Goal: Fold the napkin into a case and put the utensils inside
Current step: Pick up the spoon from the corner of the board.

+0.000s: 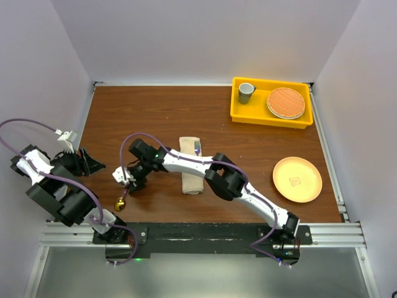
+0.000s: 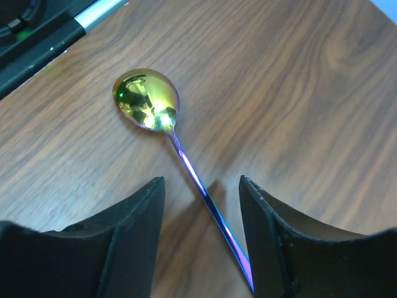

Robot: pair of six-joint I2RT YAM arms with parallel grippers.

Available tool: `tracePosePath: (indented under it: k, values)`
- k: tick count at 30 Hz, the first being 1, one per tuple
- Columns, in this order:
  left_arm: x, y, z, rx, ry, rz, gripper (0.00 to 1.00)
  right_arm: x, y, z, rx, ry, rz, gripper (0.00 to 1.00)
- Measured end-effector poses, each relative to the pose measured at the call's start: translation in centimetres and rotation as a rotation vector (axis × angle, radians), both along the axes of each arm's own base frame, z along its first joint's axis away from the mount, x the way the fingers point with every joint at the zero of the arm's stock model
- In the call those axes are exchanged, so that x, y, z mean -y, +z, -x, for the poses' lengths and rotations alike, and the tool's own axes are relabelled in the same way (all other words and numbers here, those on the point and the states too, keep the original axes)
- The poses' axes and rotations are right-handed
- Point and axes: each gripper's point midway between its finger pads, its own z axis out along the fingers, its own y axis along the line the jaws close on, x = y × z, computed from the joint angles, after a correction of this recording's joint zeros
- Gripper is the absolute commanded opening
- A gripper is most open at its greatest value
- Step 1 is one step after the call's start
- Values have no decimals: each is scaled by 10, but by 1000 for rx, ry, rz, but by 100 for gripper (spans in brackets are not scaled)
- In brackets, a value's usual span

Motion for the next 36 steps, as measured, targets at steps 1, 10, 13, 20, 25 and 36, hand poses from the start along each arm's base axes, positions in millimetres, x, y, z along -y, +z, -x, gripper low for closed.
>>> tracePosePath:
  k: [1,10,13,20,25,36]
  values:
    - [-1,0,0,1,3,1,70,-1,-3,2,0,1,4,50]
    - [-9,2,2,14,47,11,70,11,-14,9,31,23,88,23]
    - [-11,3,2,18,59,13,69,20,-17,11,41,40,124,17]
    - [-10,8,0,41,64,19,69,46,-18,11,50,17,239,20]
    - [-8,15,0,70,65,-1,68,60,-19,6,59,-18,288,3]
    - [21,19,-5,112,-4,-64,70,76,-12,-27,-108,-263,364,0]
